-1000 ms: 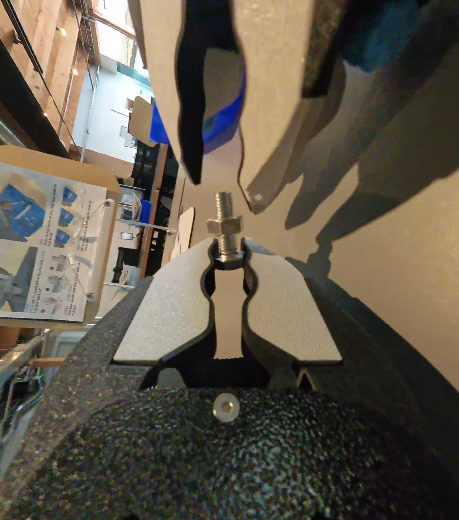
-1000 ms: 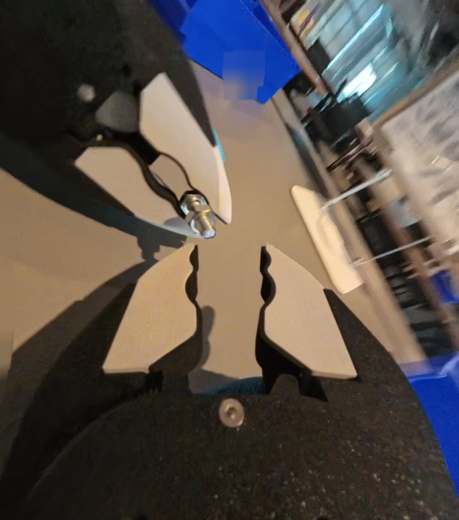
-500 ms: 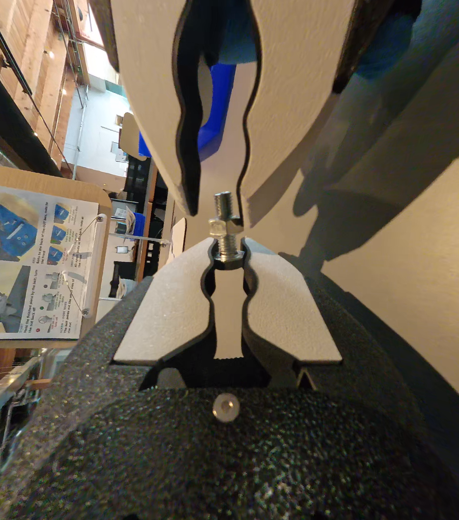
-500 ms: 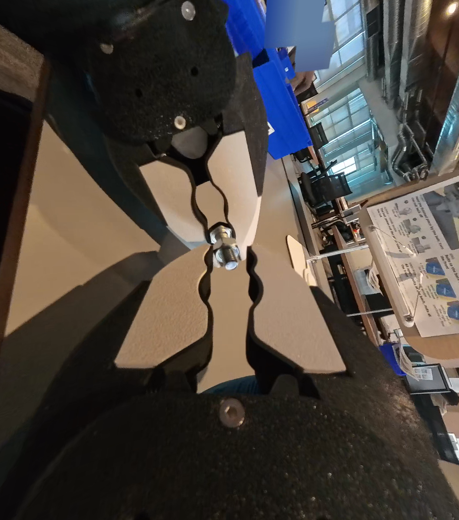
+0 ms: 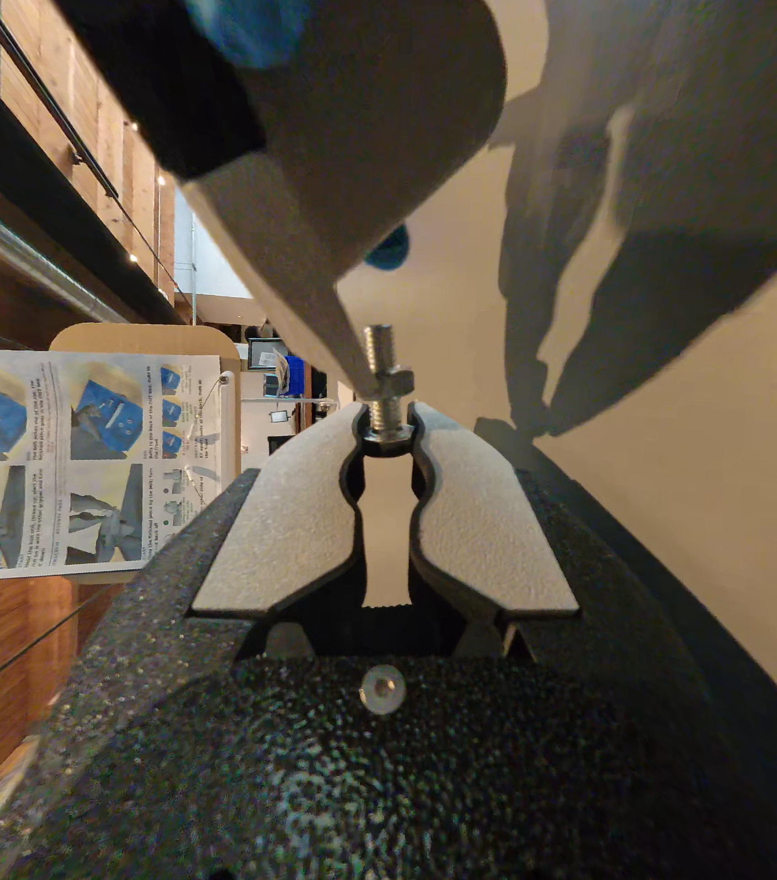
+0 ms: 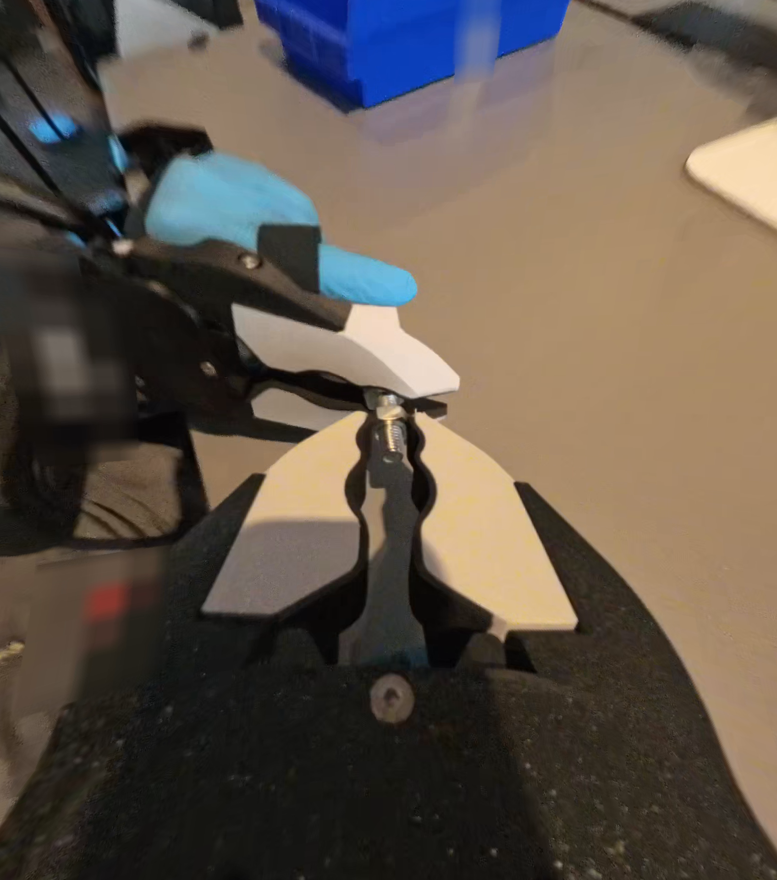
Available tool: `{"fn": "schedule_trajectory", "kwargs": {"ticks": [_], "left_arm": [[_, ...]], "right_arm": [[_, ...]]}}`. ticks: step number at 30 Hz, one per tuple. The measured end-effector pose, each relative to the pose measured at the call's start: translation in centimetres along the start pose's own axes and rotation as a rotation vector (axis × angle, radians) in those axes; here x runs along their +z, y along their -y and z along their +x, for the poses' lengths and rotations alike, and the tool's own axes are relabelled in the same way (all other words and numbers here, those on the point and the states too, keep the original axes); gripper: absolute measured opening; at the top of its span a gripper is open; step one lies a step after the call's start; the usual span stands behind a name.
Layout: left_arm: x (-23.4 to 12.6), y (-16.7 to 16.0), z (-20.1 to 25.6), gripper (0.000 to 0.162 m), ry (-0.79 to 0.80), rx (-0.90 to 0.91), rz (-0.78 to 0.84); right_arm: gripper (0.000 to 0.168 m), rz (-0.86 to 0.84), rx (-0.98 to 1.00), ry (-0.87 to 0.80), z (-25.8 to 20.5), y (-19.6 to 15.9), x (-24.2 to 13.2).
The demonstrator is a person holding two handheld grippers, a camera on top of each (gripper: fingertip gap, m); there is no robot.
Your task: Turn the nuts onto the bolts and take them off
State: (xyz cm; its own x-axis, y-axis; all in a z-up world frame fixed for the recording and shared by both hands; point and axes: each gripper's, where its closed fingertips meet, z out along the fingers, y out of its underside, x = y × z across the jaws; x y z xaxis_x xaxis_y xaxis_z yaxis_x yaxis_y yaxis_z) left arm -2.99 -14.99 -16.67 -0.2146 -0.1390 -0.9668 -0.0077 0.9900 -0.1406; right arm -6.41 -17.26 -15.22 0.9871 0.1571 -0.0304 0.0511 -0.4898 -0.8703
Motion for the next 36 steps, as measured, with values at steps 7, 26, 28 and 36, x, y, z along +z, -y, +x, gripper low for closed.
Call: {"fn": "schedule_trajectory", "kwargs": {"ticks": [7, 26, 28, 36], "left_arm": [[-0.1, 0.1, -0.2, 0.015, -0.027, -0.117, 0.032], [-0.5, 1.3, 0.5, 0.015, -0.088, -0.150, 0.113], [-0.4, 1.0, 0.6, 0.015, -0.072, -0.107, 0.081], [-0.1, 0.2, 0.1, 0.015, 0.026, 0.055, -0.021]], "right_arm": [[0.027, 0.098, -0.060, 0.010, 0.9, 1.0, -0.8], [0.022, -0.009, -0.876, -0.268, 0.0, -0.8, 0.6], [0.020, -0.032, -0.824, -0.275, 0.2, -1.0, 0.8], [0.020, -0.090, -0.130, -0.095, 0.1, -1.6, 1.3]]}}
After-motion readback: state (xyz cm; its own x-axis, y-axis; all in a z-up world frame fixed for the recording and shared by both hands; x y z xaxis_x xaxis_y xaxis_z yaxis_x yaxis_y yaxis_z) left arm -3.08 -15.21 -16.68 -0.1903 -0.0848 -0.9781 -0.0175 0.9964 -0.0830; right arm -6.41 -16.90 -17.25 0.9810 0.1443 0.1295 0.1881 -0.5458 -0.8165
